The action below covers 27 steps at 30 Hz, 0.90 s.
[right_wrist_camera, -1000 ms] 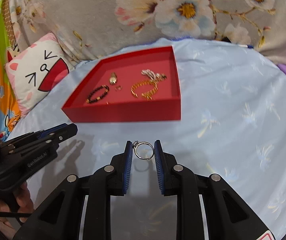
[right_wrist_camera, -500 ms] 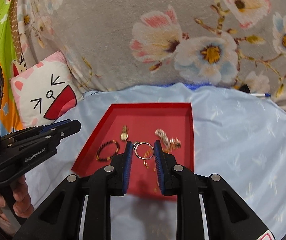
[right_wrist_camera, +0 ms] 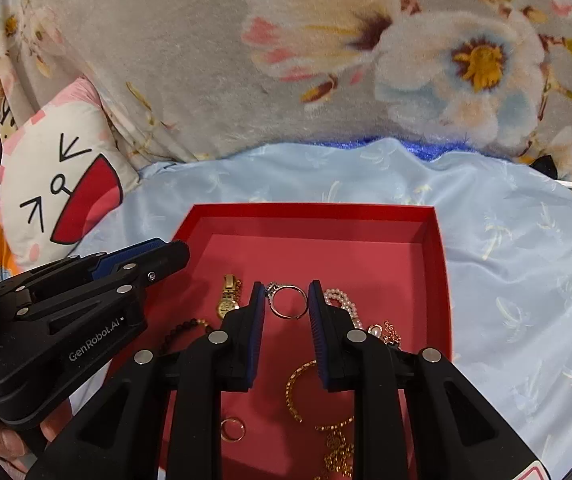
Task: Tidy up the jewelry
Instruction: 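Lower both items into the red box and open both grippers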
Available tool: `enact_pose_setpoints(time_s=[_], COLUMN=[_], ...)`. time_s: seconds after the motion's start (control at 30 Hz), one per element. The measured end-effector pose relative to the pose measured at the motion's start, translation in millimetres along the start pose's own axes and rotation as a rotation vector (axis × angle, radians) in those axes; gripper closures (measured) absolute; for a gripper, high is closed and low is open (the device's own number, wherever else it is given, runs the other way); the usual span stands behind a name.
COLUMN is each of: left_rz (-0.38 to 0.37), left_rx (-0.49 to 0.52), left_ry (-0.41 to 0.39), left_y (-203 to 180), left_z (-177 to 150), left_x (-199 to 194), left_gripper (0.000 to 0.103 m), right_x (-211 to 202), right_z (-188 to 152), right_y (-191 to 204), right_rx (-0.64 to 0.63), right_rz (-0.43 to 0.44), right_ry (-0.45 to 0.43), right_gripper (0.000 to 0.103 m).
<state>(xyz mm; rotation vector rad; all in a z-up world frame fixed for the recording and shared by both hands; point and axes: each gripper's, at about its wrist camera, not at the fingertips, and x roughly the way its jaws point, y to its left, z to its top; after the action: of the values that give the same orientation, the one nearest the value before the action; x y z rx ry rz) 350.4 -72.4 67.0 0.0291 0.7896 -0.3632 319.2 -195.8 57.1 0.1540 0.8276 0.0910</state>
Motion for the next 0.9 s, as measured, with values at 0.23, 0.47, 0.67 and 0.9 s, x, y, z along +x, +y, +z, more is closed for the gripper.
enact_pose_setpoints(time_s=[0.23, 0.47, 0.67, 0.9], left_rz=[0.005, 0.017, 0.027, 0.034], left_rx=[-0.019, -0.045, -0.04, -0.041], left_ry=[0.036, 0.047, 0.025, -0.007], left_y=[6, 9, 10, 8], left_z=[-1, 2, 3, -7], left_x=[24, 29, 20, -6], left_gripper=[0.084, 0.073, 0.072, 0.07], right_x=[21, 21, 10, -19], right_z=[1, 3, 1, -13], right_y=[-4, -7, -11, -7], right_rx=[-0.001, 0.005, 0.026, 0.03], right_rz=[-0.013, -0.011, -0.019, -0.028], right_ry=[0.032, 0.021, -0.009, -0.052], right_gripper=[0.082, 0.076, 0.074, 0.065])
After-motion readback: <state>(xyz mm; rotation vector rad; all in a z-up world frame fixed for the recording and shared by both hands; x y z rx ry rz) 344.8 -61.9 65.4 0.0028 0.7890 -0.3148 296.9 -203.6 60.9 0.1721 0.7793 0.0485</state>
